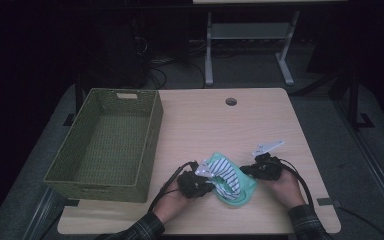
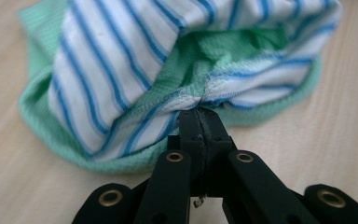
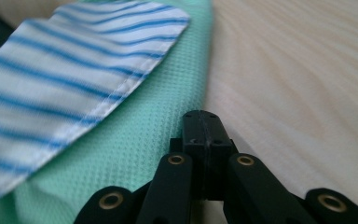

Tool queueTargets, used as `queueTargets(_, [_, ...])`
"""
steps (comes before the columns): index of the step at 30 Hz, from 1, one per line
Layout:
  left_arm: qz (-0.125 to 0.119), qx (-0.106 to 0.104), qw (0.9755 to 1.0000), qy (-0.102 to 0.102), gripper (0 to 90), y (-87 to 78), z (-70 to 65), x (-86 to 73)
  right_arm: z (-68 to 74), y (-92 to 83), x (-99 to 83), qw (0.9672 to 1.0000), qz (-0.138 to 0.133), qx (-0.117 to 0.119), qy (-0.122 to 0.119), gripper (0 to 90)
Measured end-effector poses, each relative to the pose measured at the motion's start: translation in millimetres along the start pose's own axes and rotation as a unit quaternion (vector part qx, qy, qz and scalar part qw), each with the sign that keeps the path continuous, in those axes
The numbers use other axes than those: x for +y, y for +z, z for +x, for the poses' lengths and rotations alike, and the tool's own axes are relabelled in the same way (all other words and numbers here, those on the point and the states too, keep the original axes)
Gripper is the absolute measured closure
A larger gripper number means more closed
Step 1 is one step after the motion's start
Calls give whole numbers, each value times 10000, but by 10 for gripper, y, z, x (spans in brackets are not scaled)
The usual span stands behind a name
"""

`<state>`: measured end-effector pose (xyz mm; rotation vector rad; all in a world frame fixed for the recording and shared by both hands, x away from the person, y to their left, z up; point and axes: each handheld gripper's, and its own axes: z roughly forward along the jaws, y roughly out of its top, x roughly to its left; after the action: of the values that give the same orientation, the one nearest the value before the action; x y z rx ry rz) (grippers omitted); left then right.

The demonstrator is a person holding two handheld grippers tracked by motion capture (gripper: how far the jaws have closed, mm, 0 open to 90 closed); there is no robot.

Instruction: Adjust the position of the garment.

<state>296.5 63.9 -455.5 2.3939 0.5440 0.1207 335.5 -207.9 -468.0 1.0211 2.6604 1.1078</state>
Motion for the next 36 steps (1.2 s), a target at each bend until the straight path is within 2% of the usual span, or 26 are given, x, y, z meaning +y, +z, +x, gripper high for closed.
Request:
queueTargets(6, [-63,187,9997,-136,889,-52,143,-22,88,-26,-42,9999,31,126,-80,899])
queueTargets(14, [-78,357,9991,-196,888,-100,284,-28,265,-53,-115,9995,100,279,-143,899])
queueTargets(17, [-141,406,9988,-213,888,-107,326,-21,329,-65,-132,9992,61,291,-255,899])
queueTargets(20, [-126,423,9988,-235,887,-115,351,-17,386,-80,-150,9993,84,276,-257,899])
queueTargets(22, [-136,434,9988,-205,885,-136,356,-18,385,-92,-155,9992,63,235,-304,899])
queueTargets(24, [-151,445,9987,-219,866,-174,355,-17,374,-122,-156,9995,-10,209,-237,894])
queueTargets(27, [-123,393,9988,-284,817,-218,356,-12,327,-166,-169,9997,-103,97,-204,845])
queueTargets(28, [-91,380,9989,-241,801,-237,358,-8,313,-185,-176,9997,-130,47,-181,812])
queueTargets(30, [-131,334,9990,-271,768,-262,342,5,285,-226,-201,9998,-187,-69,-54,734])
queueTargets(32, [-126,316,9993,-178,720,-294,336,31,252,-270,-237,9994,-272,-225,-27,620])
queueTargets(34, [-130,251,9995,-140,644,-317,334,55,212,-309,-302,9982,-395,-442,-8,519])
queueTargets(36, [-191,179,9996,-136,585,-346,335,88,173,-337,-349,9976,-440,-526,86,451])
